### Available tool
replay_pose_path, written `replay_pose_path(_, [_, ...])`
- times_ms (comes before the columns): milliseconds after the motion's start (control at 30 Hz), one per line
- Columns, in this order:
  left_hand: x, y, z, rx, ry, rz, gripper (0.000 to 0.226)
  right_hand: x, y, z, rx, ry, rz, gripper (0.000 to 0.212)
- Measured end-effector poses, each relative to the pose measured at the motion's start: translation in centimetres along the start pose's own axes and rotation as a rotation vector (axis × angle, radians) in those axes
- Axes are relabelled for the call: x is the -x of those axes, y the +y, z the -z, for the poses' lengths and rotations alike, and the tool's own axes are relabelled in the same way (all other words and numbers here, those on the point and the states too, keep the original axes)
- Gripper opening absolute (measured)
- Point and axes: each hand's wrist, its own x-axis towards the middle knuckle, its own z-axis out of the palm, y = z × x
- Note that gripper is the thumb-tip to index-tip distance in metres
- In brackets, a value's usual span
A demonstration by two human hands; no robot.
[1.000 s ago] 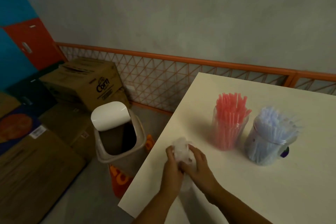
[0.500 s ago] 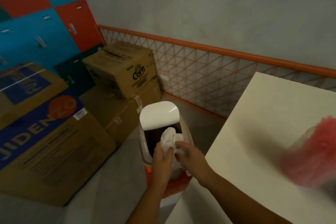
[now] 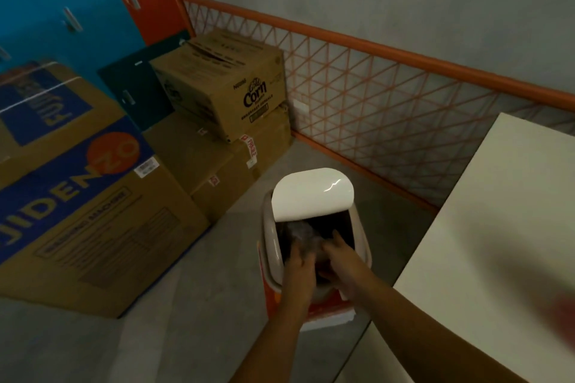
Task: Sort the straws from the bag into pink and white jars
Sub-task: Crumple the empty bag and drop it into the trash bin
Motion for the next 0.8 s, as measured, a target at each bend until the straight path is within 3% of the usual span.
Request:
replay_pose_path(333, [0.7, -0.1, -1.6, -0.22, -0.025, -0.096, 0.043, 1.7, 0.3, 2.1, 0.088, -0.043, 0.095, 0.046])
replay_pose_path(500, [2.6, 0.2, -2.4, -0.279, 0.109, -0.277, 0.028, 5.4, 0.0, 3.4, 0.221, -0.012, 0.347, 0.038])
replay_pose_path(600, [4.7, 0.9, -4.0, -0.325, 0.202, -0.384, 0.027, 8.4, 0.1, 5.1, 0.289, 0.067, 0.507, 0.032])
replay_pose_path(667, [6.4, 1.6, -5.5, -0.287, 0.177, -0.415, 0.029, 10.2, 0.4, 6.6, 0.298, 0.138, 0.597, 0.029])
replay_pose_path(733, [8.0, 2.0, -7.0, -0.265, 0.159, -0.438, 0.056, 12.0, 0.8, 8.4, 0.284, 0.233, 0.653, 0.031])
replay_pose_path(800, [9.4, 2.1, -8.5, -0.333, 0.109, -0.493, 0.043, 13.8, 1.8, 10.4, 0.287, 0.348, 0.682, 0.033])
